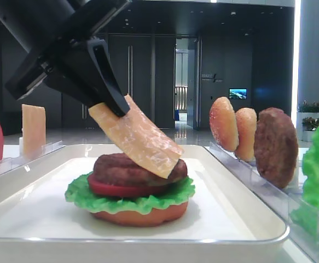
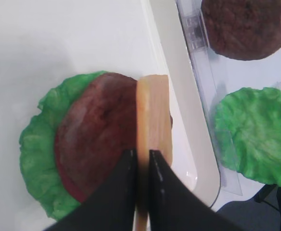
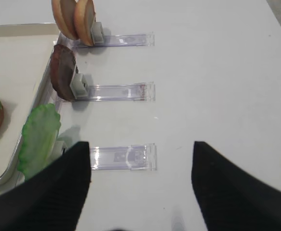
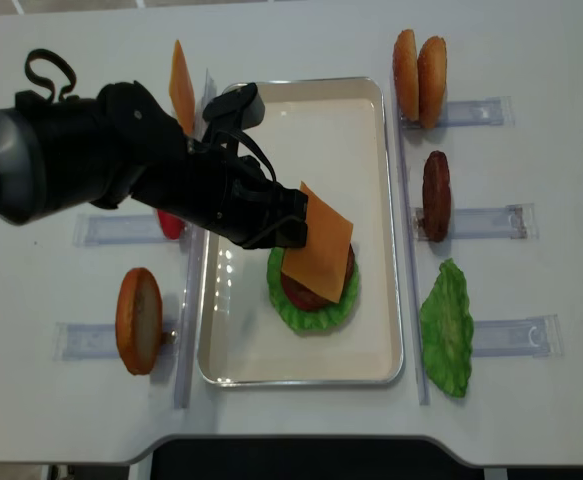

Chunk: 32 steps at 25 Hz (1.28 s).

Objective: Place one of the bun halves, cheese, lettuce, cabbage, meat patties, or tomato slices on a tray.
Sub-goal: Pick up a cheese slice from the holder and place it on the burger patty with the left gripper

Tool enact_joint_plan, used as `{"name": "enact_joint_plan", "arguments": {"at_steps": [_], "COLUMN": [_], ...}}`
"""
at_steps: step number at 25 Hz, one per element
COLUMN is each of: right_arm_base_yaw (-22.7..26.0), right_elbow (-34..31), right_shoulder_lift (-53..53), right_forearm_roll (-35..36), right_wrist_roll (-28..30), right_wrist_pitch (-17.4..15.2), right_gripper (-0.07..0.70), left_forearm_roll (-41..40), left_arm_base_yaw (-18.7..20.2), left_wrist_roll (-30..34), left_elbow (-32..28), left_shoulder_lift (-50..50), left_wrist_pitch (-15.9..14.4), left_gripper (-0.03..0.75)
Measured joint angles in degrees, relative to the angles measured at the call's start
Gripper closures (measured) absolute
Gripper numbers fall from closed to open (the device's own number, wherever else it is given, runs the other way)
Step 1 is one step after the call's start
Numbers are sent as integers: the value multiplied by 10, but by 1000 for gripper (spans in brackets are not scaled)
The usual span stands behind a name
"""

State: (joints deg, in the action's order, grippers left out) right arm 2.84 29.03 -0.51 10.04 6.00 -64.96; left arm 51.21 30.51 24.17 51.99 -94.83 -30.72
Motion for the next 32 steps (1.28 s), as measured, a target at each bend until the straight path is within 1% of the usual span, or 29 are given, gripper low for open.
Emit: {"name": "enact_joint_plan", "arguments": {"at_steps": [3, 5, 8, 13, 17, 21, 32], "right_arm_base_yaw": [0, 0, 0, 0, 0, 0, 0], "right_elbow": [0, 0, 0, 0, 0, 0, 0], "right_shoulder_lift": [0, 0, 0, 0, 0, 0, 0], "right_forearm_roll": [0, 0, 0, 0, 0, 0, 0], "right_wrist_roll": [0, 0, 0, 0, 0, 0, 0], "right_wrist_pitch": [0, 0, 0, 0, 0, 0, 0], "right_gripper": [197, 197, 197, 197, 197, 197, 197], "left_forearm_roll": [0, 0, 0, 0, -11, -29, -122], "left_arm_base_yaw": [0, 0, 0, 0, 0, 0, 0], "left_wrist_roll": [0, 0, 0, -1, -8, -25, -105], "left_elbow": [0, 0, 0, 0, 0, 0, 2], "left_shoulder_lift": [0, 0, 0, 0, 0, 0, 1], "left_wrist_pitch": [0, 1, 2, 2, 0, -7, -35], "left_gripper": [664, 631, 537, 356, 245, 208, 200]}}
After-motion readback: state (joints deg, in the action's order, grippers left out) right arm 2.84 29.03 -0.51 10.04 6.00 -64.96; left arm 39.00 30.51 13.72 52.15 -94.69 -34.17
